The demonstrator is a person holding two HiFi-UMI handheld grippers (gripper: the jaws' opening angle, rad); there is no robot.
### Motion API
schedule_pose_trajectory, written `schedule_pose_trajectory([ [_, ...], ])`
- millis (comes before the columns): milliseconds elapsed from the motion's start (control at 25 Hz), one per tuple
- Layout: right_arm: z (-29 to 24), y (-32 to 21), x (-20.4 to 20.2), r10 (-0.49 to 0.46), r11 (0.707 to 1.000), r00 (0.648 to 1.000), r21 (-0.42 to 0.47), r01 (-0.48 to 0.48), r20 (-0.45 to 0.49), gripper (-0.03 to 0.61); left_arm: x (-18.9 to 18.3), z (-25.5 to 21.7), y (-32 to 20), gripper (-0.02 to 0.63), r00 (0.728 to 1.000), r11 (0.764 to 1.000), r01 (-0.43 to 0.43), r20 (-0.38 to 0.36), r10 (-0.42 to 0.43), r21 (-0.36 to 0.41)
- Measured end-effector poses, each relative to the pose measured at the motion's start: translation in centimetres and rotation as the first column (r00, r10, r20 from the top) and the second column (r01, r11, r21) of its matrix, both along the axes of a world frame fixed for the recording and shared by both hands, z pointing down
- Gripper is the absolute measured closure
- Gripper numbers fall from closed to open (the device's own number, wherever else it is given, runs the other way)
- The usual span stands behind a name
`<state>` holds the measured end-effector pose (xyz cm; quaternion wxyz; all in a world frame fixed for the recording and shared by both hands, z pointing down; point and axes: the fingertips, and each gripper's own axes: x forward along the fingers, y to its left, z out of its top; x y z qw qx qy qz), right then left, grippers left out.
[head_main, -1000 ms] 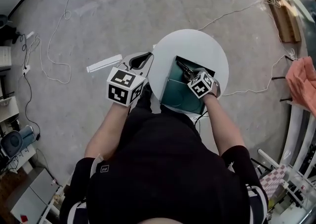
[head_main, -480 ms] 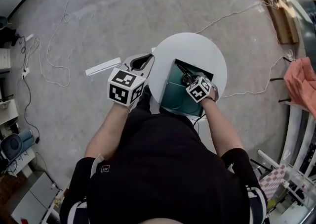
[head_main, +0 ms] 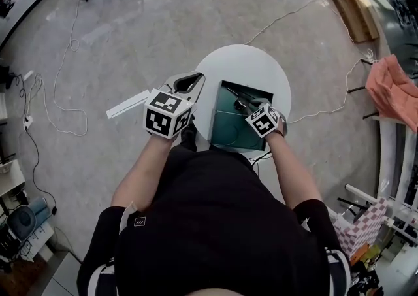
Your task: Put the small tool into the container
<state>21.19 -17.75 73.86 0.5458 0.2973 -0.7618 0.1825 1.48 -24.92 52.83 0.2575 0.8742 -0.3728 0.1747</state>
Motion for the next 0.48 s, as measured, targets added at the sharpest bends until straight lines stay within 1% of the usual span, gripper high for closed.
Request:
schedule_pose_trajectory([
  [120, -1.7, -0.7, 0.4, 0.074, 0.996, 0.997, 0.043, -0.074, 0.023, 0.506, 0.5, -0.6, -0.2, 0.594, 0.999, 0.999, -0.043, -0.003, 0.043, 0.021],
  [280, -4.3, -1.5, -0.1, 0.157, 0.981, 0.986, 0.104, -0.161, 0.050, 0.506, 0.4, -1.2, -0.3, 0.594, 0.993, 0.991, -0.114, 0.017, 0.113, 0.066],
  [400, -6.9, -2.5, 0.4, 0.205, 0.959, 0.976, 0.184, -0.216, 0.076, 0.506, 1.0, -1.6, -0.9, 0.594, 0.986, 0.981, -0.168, 0.013, 0.167, 0.097],
  [480, -9.1, -2.8, 1.3, 0.243, 0.936, 0.965, 0.239, -0.259, 0.097, 0.506, 2.0, -2.4, -1.3, 0.594, 0.980, 0.972, -0.197, 0.011, 0.198, 0.126],
])
